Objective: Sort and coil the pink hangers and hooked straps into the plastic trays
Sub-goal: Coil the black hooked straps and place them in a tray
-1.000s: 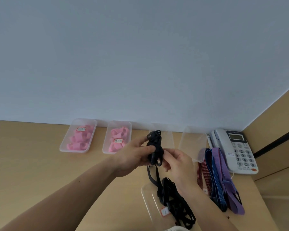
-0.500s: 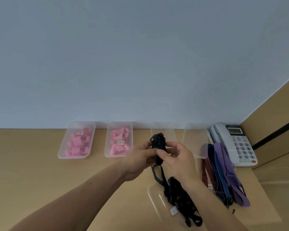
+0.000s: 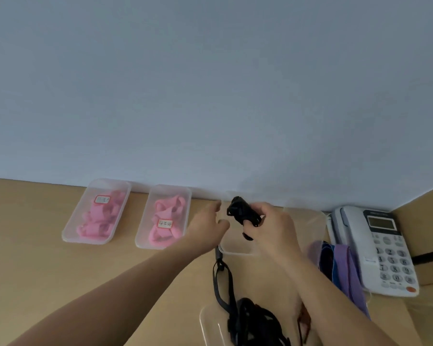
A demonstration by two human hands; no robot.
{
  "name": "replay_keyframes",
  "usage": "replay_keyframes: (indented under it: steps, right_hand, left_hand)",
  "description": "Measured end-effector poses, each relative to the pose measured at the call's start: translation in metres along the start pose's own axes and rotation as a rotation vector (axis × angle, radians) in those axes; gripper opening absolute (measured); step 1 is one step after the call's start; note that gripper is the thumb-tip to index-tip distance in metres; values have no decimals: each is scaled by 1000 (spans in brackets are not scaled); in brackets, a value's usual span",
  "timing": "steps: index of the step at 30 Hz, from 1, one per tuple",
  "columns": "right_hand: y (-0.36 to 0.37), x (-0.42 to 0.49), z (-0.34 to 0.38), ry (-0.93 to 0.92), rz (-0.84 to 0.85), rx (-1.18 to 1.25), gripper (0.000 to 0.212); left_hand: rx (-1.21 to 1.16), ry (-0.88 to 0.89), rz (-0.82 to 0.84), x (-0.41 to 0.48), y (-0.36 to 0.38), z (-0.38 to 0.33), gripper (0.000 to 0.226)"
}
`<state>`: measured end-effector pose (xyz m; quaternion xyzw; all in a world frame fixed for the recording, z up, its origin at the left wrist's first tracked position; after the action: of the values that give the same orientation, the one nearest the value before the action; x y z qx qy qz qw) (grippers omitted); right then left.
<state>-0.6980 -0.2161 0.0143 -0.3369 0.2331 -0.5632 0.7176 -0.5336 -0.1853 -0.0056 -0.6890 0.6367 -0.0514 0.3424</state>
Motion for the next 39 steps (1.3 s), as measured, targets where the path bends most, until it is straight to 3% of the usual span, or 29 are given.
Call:
replay_keyframes:
  steps: [4,9,12,22,28,35,39]
  right_hand:
    - [12,41,-16,-177,143,-228,35]
    - [35,70,-29,-413,439,-453,40]
    - [41,77,-36,-478,510,-519,38]
    - [47,82,-51,-522,476,-492,32]
    - [43,73,-43,-589,278,-671,30]
    - [42,67,-51,-507,174,-621,38]
    - [38,61,-57,-522,57,-537,37]
  left_hand:
    - [266,-5,-52,28,9,3,65]
    - [379,-4,4,46,21,7,68]
    - [433,16,10,48,25,11,71]
    - [562,94,-69,52,23,17,76]
    - [639,138,-184,51,27,13,53]
    - [878,348,-182,54,34,-3,26]
    - [890,384,-257,50,30,-9,13]
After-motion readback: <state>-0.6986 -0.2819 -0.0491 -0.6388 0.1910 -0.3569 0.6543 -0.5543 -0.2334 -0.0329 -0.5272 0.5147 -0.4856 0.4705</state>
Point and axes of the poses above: each hand's wrist, its own x-axis towards the middle knuckle, its own y-axis out of the palm, z = x × y, the point moved 3 cm from there along x, towards the middle knuckle, and after that the axes turned 5 degrees about -y, right-handed, at the moved point
